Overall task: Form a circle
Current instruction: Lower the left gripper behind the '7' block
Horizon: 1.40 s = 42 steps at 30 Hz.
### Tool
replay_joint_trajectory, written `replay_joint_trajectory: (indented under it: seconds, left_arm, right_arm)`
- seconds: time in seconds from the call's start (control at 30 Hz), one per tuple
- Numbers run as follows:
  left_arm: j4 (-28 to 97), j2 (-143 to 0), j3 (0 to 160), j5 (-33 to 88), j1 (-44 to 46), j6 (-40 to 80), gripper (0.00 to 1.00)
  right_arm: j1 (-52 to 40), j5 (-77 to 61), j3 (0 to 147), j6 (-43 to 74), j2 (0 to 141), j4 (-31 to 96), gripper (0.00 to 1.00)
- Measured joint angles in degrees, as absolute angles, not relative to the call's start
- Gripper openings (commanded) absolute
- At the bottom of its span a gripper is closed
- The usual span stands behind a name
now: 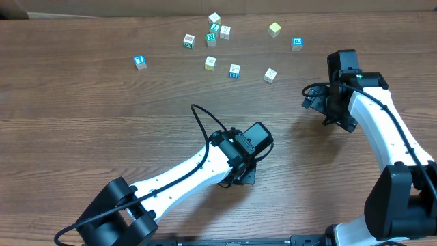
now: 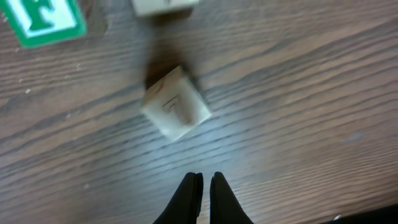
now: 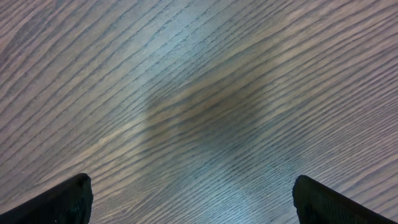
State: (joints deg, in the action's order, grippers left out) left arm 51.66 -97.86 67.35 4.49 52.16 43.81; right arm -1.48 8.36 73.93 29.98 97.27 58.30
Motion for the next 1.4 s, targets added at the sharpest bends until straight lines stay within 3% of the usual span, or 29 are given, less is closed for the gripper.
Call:
replay_joint_trajectory:
  seconds: [0.37, 1.4]
  left_arm:
    - [51.16, -100.55, 67.31, 8.19, 52.16, 49.43, 0.04]
    - [48.34, -103.53, 67.31, 9.87, 52.84, 50.92, 0.04]
  right_arm:
    - [-1.5, 8.34, 73.93, 30.0, 97.27, 58.33, 1.0]
    - [-1.5, 8.38, 73.93, 29.98, 97.27, 58.33, 1.0]
